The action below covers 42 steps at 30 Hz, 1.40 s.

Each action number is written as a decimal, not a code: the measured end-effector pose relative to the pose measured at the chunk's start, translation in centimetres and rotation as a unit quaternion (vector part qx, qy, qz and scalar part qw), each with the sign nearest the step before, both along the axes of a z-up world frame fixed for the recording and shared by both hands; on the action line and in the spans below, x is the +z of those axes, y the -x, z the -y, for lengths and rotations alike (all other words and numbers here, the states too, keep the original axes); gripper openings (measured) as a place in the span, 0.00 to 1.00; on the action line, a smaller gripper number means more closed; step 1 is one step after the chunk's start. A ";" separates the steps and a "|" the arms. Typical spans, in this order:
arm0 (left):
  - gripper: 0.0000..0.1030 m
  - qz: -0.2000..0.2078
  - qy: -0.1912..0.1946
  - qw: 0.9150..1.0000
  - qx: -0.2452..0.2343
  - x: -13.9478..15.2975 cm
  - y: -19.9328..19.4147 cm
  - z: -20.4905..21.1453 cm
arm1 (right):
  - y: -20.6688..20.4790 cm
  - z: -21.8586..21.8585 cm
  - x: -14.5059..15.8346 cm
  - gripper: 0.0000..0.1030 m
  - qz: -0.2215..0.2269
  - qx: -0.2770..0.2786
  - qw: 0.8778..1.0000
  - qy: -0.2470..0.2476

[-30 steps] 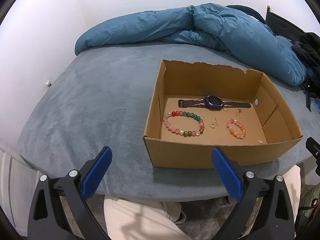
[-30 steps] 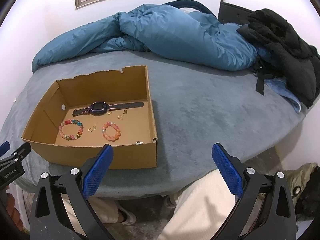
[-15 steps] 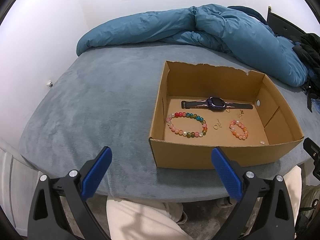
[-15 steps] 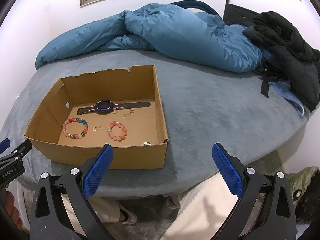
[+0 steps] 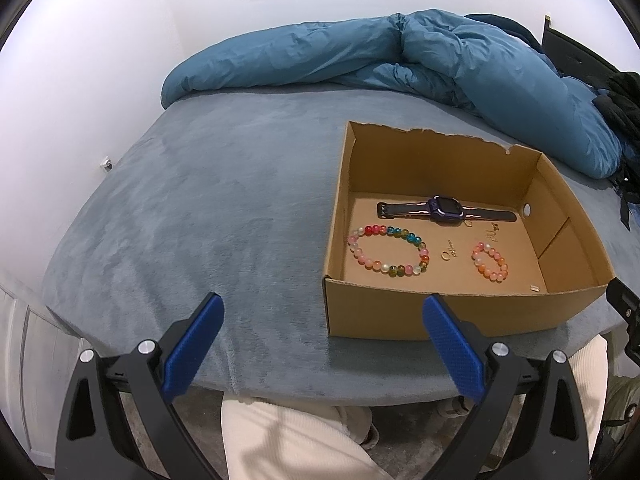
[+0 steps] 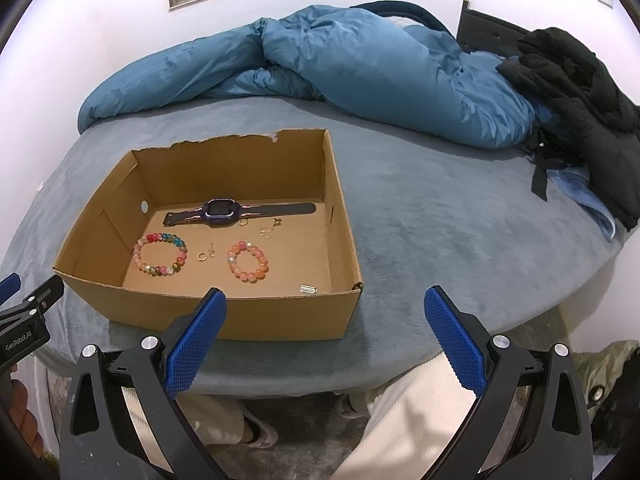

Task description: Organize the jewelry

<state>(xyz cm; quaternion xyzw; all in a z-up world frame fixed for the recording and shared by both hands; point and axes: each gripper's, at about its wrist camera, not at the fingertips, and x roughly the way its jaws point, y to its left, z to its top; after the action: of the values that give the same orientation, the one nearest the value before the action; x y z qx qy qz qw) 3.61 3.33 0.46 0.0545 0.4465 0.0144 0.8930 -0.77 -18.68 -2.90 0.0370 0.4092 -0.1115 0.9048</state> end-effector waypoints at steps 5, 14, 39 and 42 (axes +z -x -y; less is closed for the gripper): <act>0.95 0.000 0.000 1.000 0.000 0.0 0.0 0.0 | -0.2 -0.2 0.0 0.92 0.000 0.000 1.000 -0.003; 0.95 -0.002 0.000 1.000 0.000 -0.1 -0.1 0.1 | -0.5 -0.5 -0.2 0.92 -0.006 0.004 1.000 -0.008; 0.95 -0.003 -0.002 1.000 -0.004 -0.1 -0.2 0.4 | -0.2 0.3 -0.4 0.92 -0.009 -0.006 1.000 -0.010; 0.95 -0.003 -0.001 1.000 -0.004 -0.1 -0.1 0.4 | -0.1 0.4 -0.4 0.92 -0.008 -0.007 1.000 -0.010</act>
<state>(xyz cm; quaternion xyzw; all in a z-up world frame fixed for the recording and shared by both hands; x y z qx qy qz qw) 3.72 2.89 0.35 0.0569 0.4487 0.0114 0.8918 -0.63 -19.07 -3.30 0.0483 0.4176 -0.1141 0.9001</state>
